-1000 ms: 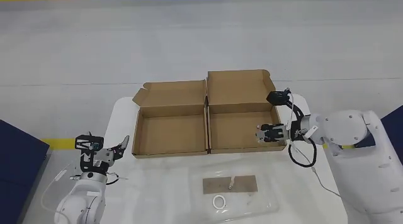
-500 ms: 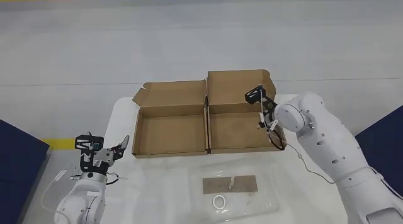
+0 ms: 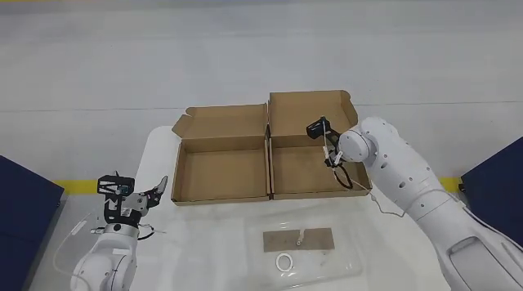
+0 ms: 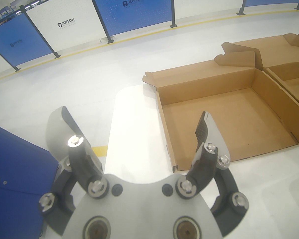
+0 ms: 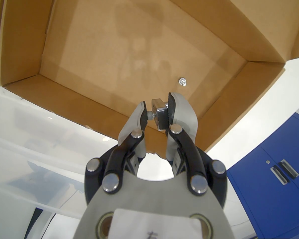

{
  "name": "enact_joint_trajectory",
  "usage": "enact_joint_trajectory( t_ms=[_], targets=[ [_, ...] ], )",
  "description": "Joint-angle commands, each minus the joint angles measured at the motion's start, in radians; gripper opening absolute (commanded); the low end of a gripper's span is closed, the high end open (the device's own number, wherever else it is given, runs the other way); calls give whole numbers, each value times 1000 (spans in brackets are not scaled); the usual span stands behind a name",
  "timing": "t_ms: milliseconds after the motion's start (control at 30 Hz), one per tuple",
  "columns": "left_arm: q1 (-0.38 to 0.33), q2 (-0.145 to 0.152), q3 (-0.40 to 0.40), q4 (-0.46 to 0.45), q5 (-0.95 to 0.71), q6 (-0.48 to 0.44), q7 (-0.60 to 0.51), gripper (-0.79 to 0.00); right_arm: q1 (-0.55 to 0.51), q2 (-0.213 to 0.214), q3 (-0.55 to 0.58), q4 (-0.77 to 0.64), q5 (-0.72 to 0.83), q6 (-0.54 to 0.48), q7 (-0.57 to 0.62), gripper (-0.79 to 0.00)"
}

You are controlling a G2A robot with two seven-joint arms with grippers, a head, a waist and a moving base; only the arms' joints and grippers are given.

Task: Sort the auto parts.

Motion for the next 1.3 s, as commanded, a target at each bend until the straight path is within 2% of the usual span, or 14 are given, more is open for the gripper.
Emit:
enact_joint_trajectory(
  t_ms=[0,500,600,967,1267],
  targets=[
    [0,0,0,0,0,0,0,0,0,0,0,-1,0,0,0,-785],
    [0,0,0,0,0,0,0,0,-8,0,1,1,0,1,-15,-785],
    [0,0,0,0,0,0,0,0,-1,-6,-1,40,6,-7,-20,-785],
    [0,0,0,0,0,0,0,0,114,-112,-125,295,83,-47,-47,-785],
    [0,0,0,0,0,0,0,0,163,-204,-209,485,106,-70,-89,-785]
  ],
)
